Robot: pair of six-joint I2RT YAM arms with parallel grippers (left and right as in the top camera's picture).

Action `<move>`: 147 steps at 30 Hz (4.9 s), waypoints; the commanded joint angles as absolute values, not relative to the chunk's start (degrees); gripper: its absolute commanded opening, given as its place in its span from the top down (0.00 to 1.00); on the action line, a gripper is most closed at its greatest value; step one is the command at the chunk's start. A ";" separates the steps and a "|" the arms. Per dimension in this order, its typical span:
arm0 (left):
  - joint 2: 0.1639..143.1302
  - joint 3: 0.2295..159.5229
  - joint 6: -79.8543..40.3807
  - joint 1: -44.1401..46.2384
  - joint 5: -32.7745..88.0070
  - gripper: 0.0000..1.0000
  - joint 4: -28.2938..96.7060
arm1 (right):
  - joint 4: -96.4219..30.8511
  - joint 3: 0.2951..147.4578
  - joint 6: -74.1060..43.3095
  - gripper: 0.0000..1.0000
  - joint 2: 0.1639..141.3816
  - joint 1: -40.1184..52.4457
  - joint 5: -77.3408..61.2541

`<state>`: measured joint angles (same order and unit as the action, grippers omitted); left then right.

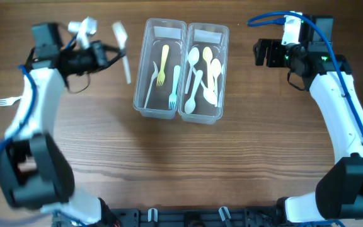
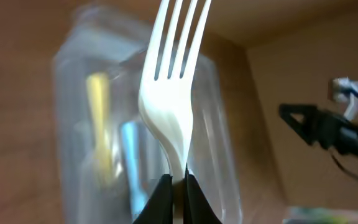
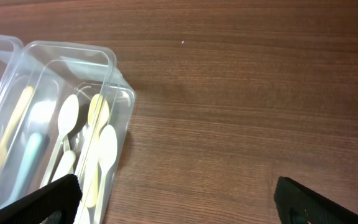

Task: Pack container
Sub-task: 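Carry the white fork into the left compartment and release it, then move the left gripper to the last white fork and grasp it, then carry the white fork into the left compartment and release it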

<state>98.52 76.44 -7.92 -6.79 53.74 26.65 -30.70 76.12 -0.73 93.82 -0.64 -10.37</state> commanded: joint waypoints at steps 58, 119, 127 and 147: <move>104.38 76.71 -80.16 -25.02 -23.24 0.30 43.46 | -30.50 76.23 -0.10 0.00 93.17 -0.62 -9.85; 126.45 76.71 -68.23 -31.14 -13.87 0.94 20.95 | -30.50 76.23 -0.12 0.00 93.19 -0.62 -9.85; 123.76 76.73 -68.14 -31.16 -11.55 0.96 24.77 | -30.50 76.23 -0.10 0.00 93.21 -0.62 -9.85; 86.98 76.73 -30.85 -12.84 15.88 0.96 31.55 | -30.50 76.23 -0.12 0.00 93.21 -0.62 -9.85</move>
